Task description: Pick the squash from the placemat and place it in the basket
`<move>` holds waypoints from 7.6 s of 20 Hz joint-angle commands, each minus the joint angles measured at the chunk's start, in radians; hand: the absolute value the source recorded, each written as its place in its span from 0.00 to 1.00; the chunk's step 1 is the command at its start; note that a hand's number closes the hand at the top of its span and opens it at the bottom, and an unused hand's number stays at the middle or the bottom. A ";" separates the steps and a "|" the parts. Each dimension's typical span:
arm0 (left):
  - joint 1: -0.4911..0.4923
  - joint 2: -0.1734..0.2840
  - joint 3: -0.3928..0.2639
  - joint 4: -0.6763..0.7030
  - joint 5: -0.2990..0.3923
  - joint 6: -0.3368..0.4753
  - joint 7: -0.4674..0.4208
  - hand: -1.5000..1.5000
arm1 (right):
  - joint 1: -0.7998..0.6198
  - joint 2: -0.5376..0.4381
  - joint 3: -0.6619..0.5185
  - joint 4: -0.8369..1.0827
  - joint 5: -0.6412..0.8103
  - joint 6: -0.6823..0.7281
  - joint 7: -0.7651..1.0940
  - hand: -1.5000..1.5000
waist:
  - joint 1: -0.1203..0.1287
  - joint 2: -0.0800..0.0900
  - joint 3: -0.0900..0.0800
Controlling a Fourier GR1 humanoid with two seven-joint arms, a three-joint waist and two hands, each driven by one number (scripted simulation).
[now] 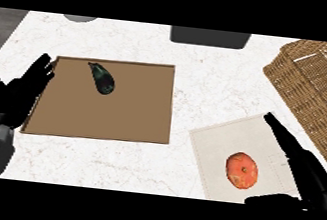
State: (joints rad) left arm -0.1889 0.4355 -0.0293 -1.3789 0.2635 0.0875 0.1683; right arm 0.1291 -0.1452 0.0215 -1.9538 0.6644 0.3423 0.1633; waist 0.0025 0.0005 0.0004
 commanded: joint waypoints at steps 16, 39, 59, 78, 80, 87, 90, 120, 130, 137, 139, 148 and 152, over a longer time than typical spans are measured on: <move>-0.017 -0.105 0.088 -0.032 -0.112 -0.033 0.070 0.50 | 0.080 -0.057 -0.015 0.203 0.079 -0.062 -0.196 0.00 | -0.005 -0.001 0.000; -0.033 -0.151 0.153 -0.043 -0.200 -0.103 0.105 0.50 | 0.017 0.005 0.086 0.288 0.228 -0.122 -0.165 0.00 | -0.004 -0.001 0.000; -0.055 -0.176 0.143 -0.018 -0.192 -0.156 0.063 0.50 | -0.424 0.143 0.052 0.579 0.317 -0.369 0.533 1.00 | 0.083 0.026 -0.001; -0.083 -0.179 0.138 -0.023 -0.218 -0.131 0.091 0.50 | -1.227 0.145 0.136 1.040 0.486 -1.009 1.015 1.00 | 0.057 0.002 -0.002; -0.087 -0.165 0.161 0.016 -0.211 -0.137 0.074 0.50 | -1.295 0.145 0.110 1.107 0.530 -0.982 1.064 1.00 | 0.043 0.005 -0.002; -0.045 -0.135 0.193 -0.024 -0.171 -0.178 0.076 0.50 | -1.418 0.086 -0.018 1.258 0.603 -0.953 1.048 1.00 | 0.033 0.004 -0.001; -0.019 -0.154 0.187 -0.007 -0.183 -0.167 0.057 0.50 | -1.447 0.040 -0.064 1.269 0.605 -0.949 1.028 1.00 | 0.025 0.003 -0.001; -0.025 -0.156 0.202 -0.086 -0.187 -0.147 0.142 0.50 | -1.166 -0.279 -0.280 1.296 0.612 -1.027 0.800 1.00 | 0.000 -0.002 0.000; -0.053 -0.174 0.192 -0.024 -0.204 -0.154 0.090 0.50 | -1.090 -0.297 -0.377 1.342 0.615 -1.195 0.858 0.00 | 0.012 0.006 0.000; -0.014 -0.166 0.207 -0.046 -0.201 -0.169 0.072 0.50 | -1.060 -0.369 -0.392 1.320 0.472 -1.166 0.620 0.00 | 0.011 0.003 0.000; -0.032 -0.154 0.221 0.018 -0.198 -0.187 0.034 0.50 | -1.020 -0.338 -0.398 1.253 0.455 -1.243 0.621 0.00 | 0.003 0.002 0.000; 0.002 -0.183 0.207 -0.037 -0.223 -0.133 0.078 0.50 | -0.912 -0.353 -0.540 0.979 0.373 -1.390 0.682 0.00 | -0.026 -0.009 0.000; 0.010 -0.182 0.224 0.017 -0.237 -0.125 0.020 0.50 | -0.712 -0.308 -0.546 0.687 0.270 -1.275 0.678 0.00 | -0.069 -0.019 -0.001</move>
State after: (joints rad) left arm -0.1800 0.2678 0.1955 -1.3900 0.0504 -0.0638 0.2178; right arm -0.7290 -0.4698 -0.5057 -1.0665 1.0272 -0.9497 0.8398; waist -0.0390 -0.0141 -0.0006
